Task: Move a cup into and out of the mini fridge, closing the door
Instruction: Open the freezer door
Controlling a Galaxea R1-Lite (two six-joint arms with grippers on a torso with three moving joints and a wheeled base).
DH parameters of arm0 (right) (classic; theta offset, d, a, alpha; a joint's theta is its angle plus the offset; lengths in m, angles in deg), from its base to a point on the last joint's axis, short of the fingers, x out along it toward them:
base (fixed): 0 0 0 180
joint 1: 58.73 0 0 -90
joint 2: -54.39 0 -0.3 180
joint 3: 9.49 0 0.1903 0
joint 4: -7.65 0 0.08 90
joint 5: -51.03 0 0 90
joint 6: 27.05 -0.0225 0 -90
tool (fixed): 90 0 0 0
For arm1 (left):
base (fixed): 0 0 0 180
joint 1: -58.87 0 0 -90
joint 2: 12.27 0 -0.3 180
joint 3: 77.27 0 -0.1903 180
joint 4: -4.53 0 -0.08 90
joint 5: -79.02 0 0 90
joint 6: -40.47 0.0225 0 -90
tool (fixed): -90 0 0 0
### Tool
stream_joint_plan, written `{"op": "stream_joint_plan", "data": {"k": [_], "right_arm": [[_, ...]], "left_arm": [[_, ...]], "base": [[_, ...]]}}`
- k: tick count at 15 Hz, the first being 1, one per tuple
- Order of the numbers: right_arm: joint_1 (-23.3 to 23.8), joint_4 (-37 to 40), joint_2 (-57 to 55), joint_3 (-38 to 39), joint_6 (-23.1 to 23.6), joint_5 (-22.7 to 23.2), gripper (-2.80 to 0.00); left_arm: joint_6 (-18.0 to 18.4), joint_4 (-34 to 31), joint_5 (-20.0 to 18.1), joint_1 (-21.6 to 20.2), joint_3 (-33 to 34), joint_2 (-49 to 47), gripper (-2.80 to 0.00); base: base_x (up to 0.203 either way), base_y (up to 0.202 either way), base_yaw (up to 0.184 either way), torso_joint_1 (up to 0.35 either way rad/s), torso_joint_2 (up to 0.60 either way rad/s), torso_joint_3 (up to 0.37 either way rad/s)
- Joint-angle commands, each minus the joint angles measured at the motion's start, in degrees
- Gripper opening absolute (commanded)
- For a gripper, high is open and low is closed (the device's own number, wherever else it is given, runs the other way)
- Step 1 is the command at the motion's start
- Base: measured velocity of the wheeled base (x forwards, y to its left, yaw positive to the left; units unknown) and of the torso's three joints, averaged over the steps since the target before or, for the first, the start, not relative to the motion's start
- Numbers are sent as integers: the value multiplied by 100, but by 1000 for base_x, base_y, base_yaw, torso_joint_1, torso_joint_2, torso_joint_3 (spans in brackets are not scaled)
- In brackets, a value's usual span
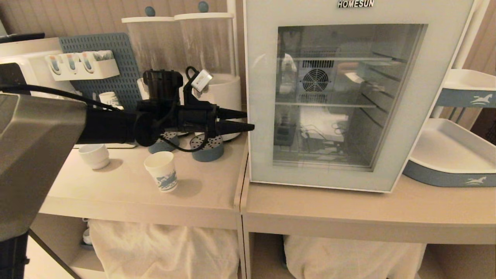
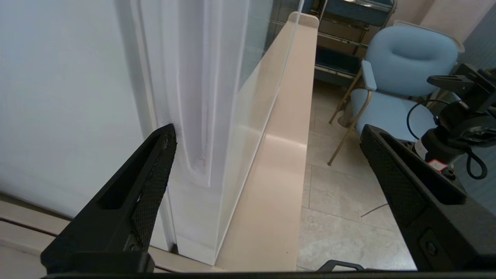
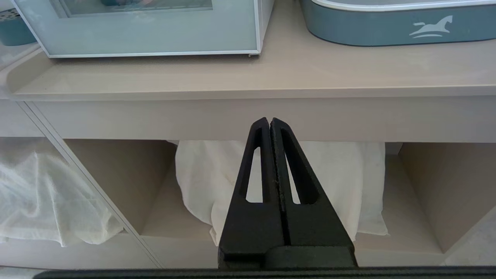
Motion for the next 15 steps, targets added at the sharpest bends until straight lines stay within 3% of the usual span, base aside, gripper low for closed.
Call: {"op": "stream_joint_plan", "data": {"k": [1, 8, 15], "right_arm": [[-2, 2, -3, 0, -3, 2, -280], [1, 10, -3, -8, 6, 2, -280], [-2, 28, -3, -9, 6, -7, -280]], "left_arm": [[4, 11, -50, 32, -11, -19, 0], [-19, -1, -66, 136, 63, -107, 0], [-521, 55, -513, 207, 714, 613, 0]], "base": [[0, 0, 0, 0, 0, 0], [0, 0, 0, 0, 0, 0], [0, 0, 0, 0, 0, 0]]}}
